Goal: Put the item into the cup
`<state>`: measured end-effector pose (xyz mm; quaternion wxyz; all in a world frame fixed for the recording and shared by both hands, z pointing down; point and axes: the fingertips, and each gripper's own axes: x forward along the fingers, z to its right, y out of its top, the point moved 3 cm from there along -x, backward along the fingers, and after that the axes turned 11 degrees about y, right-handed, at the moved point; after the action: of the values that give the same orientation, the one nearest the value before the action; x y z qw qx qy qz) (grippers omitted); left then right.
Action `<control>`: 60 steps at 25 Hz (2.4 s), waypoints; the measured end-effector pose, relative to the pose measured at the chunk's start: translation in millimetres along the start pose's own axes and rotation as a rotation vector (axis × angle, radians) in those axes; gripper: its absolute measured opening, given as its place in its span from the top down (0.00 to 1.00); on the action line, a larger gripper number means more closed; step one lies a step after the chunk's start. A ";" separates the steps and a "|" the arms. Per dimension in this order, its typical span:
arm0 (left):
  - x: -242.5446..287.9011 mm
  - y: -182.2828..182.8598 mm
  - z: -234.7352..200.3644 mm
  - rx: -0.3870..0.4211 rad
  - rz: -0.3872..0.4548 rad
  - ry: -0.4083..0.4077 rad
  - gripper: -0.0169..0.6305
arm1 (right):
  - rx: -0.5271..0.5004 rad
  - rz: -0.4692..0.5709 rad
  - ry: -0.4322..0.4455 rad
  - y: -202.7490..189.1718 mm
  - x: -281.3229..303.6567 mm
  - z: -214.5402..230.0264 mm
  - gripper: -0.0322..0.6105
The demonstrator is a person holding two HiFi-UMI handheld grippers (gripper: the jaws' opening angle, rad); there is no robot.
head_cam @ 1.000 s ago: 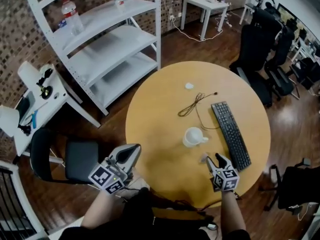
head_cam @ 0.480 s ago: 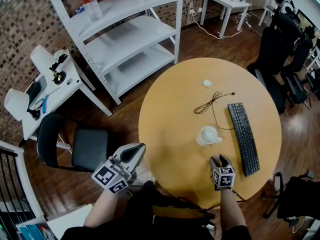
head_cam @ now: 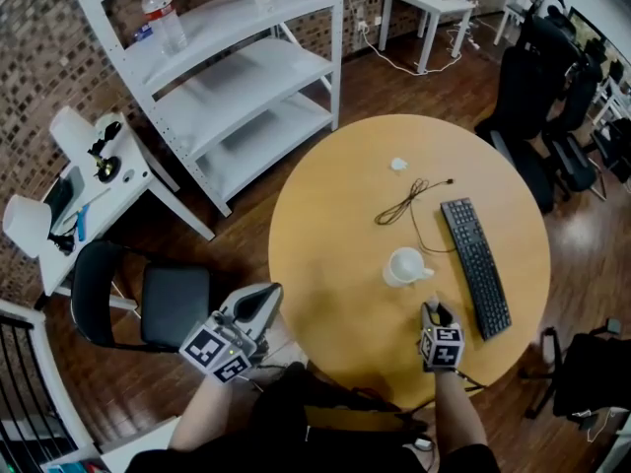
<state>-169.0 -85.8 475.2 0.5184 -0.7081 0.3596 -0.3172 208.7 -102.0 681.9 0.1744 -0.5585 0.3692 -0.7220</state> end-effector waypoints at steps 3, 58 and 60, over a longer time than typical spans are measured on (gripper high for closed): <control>8.7 -1.8 1.0 -0.008 0.006 -0.018 0.98 | -0.010 0.106 0.013 36.4 -19.7 -0.1 0.73; 119.3 13.1 52.7 0.042 0.022 -0.324 0.98 | 0.276 0.876 -0.196 54.6 -246.1 35.6 0.93; 118.8 10.8 53.6 0.040 0.017 -0.324 0.98 | 0.276 0.874 -0.202 54.5 -246.5 34.4 0.94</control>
<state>-62.7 -160.4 459.9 0.5863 -0.7363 0.2709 -0.2017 309.8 13.8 478.7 0.5699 -0.3897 0.4514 -0.5654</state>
